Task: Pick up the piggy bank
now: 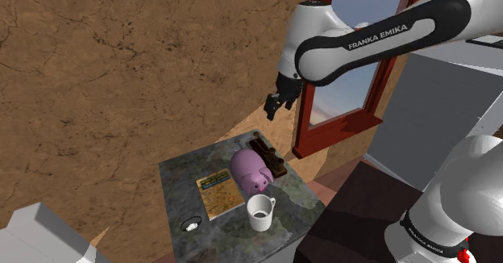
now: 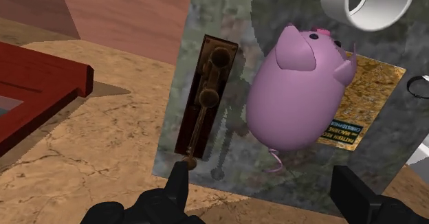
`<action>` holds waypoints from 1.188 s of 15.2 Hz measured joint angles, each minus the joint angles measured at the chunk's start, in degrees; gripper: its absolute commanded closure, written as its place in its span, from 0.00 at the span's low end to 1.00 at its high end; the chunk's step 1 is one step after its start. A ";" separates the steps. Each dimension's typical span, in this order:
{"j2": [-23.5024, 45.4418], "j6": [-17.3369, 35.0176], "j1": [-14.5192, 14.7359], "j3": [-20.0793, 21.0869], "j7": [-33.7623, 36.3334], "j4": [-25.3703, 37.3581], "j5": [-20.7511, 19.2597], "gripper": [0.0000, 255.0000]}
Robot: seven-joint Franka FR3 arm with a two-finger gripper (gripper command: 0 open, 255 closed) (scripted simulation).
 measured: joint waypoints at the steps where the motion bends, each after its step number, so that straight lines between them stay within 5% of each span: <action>1: 1.99 1.74 0.03 0.53 0.81 0.29 -0.19 0.00; 10: 22.13 14.43 -0.04 2.95 7.68 7.82 -4.95 0.00; 18: 40.07 20.10 2.30 1.66 13.68 20.01 -10.56 0.00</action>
